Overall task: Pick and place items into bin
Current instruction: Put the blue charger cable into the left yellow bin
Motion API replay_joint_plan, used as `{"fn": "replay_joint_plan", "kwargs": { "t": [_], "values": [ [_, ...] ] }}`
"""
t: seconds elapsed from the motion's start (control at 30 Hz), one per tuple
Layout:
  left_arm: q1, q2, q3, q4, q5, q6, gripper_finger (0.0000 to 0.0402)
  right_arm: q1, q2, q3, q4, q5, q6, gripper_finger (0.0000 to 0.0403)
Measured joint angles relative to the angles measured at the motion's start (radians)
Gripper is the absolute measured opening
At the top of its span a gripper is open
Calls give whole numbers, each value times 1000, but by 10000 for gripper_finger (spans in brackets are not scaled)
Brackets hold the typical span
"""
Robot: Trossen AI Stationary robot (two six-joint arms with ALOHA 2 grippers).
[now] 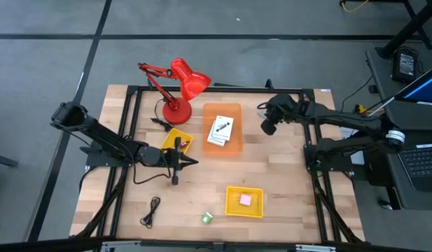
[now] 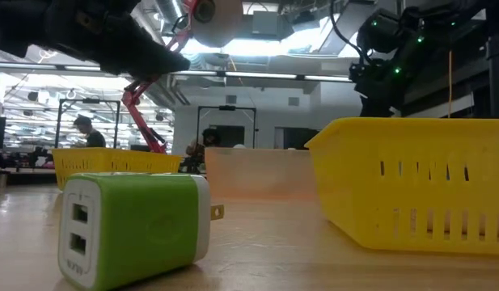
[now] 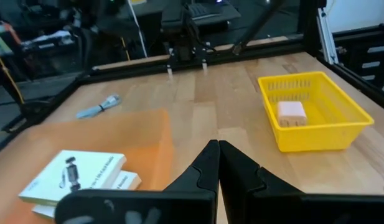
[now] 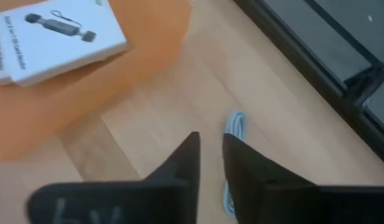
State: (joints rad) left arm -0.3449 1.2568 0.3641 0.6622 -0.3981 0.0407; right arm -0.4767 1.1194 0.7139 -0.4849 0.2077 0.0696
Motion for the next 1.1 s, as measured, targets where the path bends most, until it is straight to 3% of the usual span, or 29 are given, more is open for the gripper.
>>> {"fn": "replay_joint_plan", "kwargs": {
  "t": [0.1, 0.2, 0.4, 0.7, 1.1],
  "values": [
    [16, -29, 0, -17, 0, 3, 3, -29, 0, 0, -14, -5, 2, 93],
    [35, -51, 0, -29, 4, 1, 3, -62, 11, 0, -22, -92, -14, 127],
    [69, -56, 0, -38, 52, -1, 3, -115, 104, 0, -22, -116, -71, 165],
    [86, -56, 0, -43, 58, -33, 3, -171, 286, 74, -83, -115, -153, 170],
    [85, -56, 0, -45, 58, -46, 3, -212, 419, 109, -133, -114, -211, 170]
  ]
}}
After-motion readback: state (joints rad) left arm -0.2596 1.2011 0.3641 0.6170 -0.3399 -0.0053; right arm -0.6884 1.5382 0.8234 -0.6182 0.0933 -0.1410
